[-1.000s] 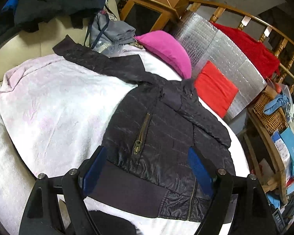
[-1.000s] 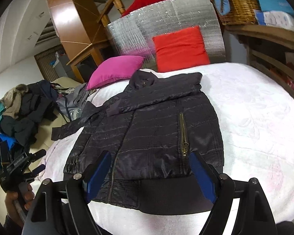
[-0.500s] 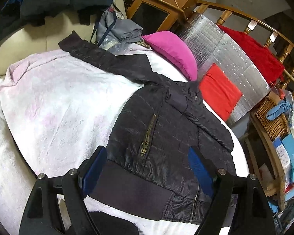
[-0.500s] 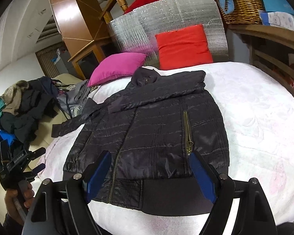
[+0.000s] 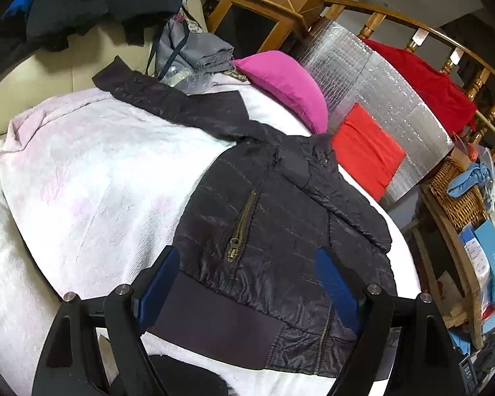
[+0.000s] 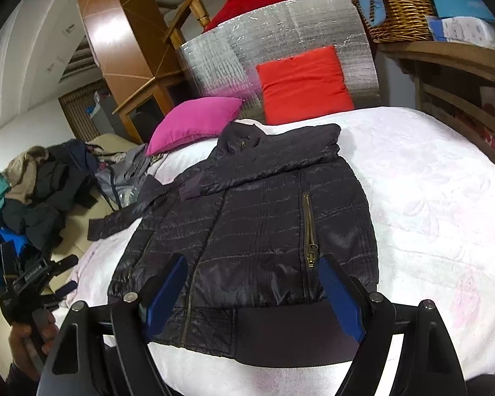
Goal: Fold large clothes
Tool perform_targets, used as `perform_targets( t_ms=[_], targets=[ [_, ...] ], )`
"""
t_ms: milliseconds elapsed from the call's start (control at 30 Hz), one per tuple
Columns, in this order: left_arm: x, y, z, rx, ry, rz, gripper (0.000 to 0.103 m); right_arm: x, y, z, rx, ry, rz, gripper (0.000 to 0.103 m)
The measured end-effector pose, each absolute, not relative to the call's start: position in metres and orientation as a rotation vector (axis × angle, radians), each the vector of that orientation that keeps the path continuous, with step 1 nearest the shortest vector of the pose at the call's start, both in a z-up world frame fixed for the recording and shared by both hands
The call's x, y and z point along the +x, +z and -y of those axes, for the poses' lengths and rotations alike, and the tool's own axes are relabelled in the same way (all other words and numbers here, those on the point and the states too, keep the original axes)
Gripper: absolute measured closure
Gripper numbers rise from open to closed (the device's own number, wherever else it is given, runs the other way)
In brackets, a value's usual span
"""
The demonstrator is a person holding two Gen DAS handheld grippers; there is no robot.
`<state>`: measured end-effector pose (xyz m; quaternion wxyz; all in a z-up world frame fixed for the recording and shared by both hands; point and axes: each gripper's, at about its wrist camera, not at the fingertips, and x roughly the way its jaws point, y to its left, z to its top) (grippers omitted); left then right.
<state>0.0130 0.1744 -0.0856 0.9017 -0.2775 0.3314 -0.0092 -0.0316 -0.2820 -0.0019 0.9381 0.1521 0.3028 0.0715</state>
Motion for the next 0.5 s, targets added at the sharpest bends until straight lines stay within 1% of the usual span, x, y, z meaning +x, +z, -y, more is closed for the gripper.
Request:
perform_targets(
  t_ms=[100,500],
  targets=[
    [0.0113,-0.0835,-0.1721,-0.545,-0.014,-0.672,0.018,-0.0313,-0.0037,0.282,0.298,0.143,-0.622,0.019],
    [0.0137,-0.0846,-0.1752,-0.571,-0.022,-0.669,0.018,-0.0303,-0.0031,0.2793,0.302,0.148,-0.616,0.019]
  ],
)
